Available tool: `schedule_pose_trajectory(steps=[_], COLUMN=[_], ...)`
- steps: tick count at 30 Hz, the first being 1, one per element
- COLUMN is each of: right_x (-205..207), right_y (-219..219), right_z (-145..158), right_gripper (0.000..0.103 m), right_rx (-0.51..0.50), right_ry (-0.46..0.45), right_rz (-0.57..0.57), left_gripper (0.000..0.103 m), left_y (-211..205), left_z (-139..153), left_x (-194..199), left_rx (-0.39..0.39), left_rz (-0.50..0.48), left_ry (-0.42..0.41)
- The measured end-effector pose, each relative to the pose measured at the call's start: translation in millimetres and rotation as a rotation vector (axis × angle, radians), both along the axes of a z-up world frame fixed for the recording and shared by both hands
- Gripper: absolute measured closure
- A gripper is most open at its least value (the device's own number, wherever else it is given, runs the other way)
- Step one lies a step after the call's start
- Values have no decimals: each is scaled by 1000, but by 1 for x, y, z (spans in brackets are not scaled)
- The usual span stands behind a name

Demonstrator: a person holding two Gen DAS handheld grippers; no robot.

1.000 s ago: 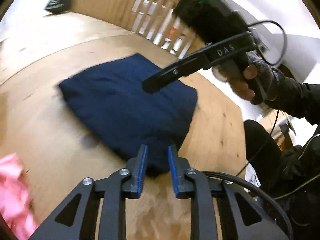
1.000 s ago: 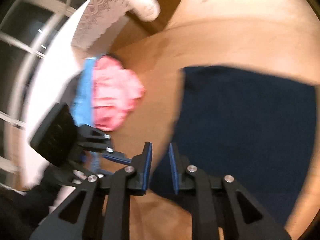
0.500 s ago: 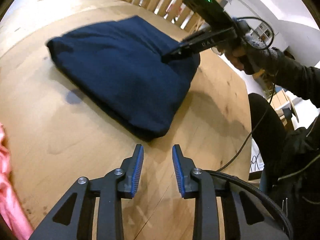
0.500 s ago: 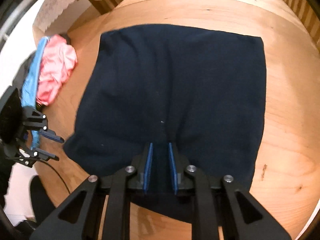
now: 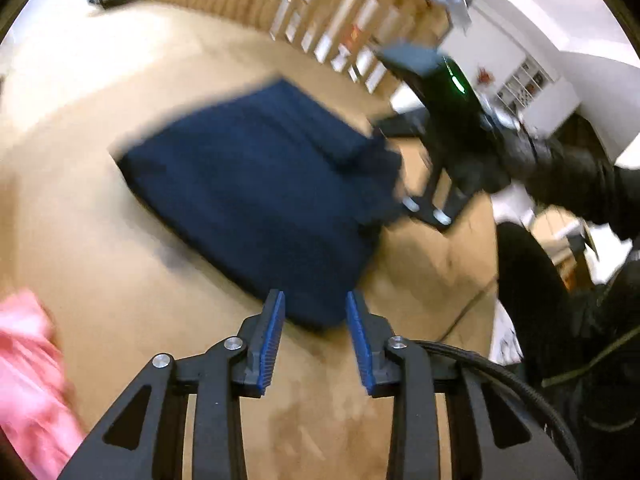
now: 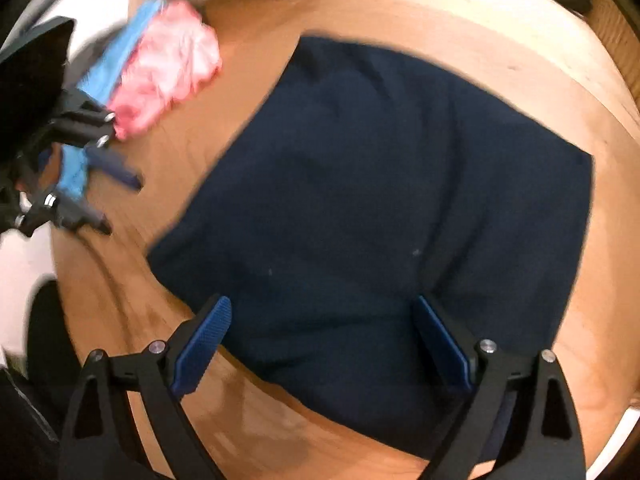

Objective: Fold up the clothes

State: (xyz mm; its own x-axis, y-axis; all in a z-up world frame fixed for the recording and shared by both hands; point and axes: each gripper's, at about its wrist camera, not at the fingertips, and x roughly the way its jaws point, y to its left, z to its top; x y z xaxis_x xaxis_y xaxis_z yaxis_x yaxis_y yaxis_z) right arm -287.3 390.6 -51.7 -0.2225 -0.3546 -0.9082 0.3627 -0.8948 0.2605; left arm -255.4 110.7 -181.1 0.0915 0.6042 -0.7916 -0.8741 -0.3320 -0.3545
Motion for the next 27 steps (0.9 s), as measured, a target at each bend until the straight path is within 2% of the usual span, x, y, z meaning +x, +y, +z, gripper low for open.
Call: schedule_pose_trajectory(steps=[2,4,7,9,11,14,16,18,21,23,25,26,27], right_x=[-4,-6,-13,-21,-34,-59,-77,-92,-106,-118,-129,-133,-131], right_y=[28,52,95,119,138,147,143,127,118,113,110,104,106], right_z=[16,30,38,37,32,23,15,12,6,-1,-4,-6,-6], right_gripper=[11,11,11,11,17,21,21,21,21,21,21,28,43], right_rx=[-92,-143,-93,-99,-99,0,22,30,87,82,28,-11,-37], right_ry=[8,37,43,51,66,84,67,61,90,84,79,64,44], right_rz=[-113,-207,-336,-399,-429,-412,-357,-299,-215,-208,-212,-204,-196], left_gripper=[71,71,71,71,71,71,70,61,57,57,56,56,56], left_y=[10,22,38,49,57,65,70,74,85,94,102,104,105], left_z=[7,4,-6,-13,-24,-34,-39,-39,-45,-49,-50,-51,-50], left_x=[-21,-39,-66,-83,-95,-112,-119,-120,-124,-130,-131,-131,-130], left_rx=[0,2,6,3,-43,-111,-125,-131,-167,-170,-171,-171,-170], left_rz=[16,46,104,143,174,192,185,159,119,114,122,125,126], left_ry=[46,56,49,48,81,113,102,97,125,115,120,123,126])
